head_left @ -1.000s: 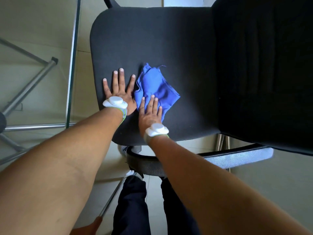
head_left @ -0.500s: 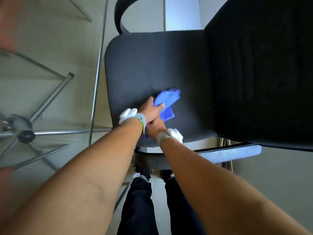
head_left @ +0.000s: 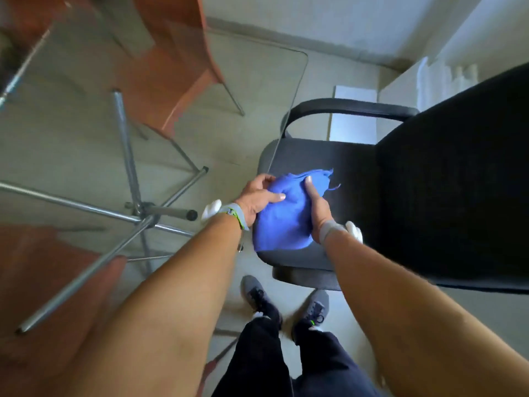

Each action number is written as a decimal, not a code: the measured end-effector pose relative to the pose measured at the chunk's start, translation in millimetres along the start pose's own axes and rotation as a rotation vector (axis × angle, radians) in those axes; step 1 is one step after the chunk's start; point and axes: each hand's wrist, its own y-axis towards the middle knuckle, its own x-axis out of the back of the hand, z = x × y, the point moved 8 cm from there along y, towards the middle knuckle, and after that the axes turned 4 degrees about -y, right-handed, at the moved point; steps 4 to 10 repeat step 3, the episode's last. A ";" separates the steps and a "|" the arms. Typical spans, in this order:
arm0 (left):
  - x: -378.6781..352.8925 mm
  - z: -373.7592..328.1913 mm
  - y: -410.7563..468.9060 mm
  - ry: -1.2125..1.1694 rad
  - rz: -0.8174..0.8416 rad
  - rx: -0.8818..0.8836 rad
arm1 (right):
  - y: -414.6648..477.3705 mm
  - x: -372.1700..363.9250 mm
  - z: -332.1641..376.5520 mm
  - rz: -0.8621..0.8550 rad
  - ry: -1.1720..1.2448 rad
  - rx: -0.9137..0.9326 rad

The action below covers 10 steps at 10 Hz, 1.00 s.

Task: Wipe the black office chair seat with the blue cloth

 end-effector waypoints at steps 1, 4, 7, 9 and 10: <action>119.9 1.8 -37.4 0.039 -0.498 -0.065 | -24.4 -81.8 32.3 0.042 -0.231 0.138; 257.5 26.3 -115.1 0.239 -0.985 0.016 | -59.9 -229.1 36.1 0.080 -0.808 0.326; 257.5 26.3 -115.1 0.239 -0.985 0.016 | -59.9 -229.1 36.1 0.080 -0.808 0.326; 257.5 26.3 -115.1 0.239 -0.985 0.016 | -59.9 -229.1 36.1 0.080 -0.808 0.326; 257.5 26.3 -115.1 0.239 -0.985 0.016 | -59.9 -229.1 36.1 0.080 -0.808 0.326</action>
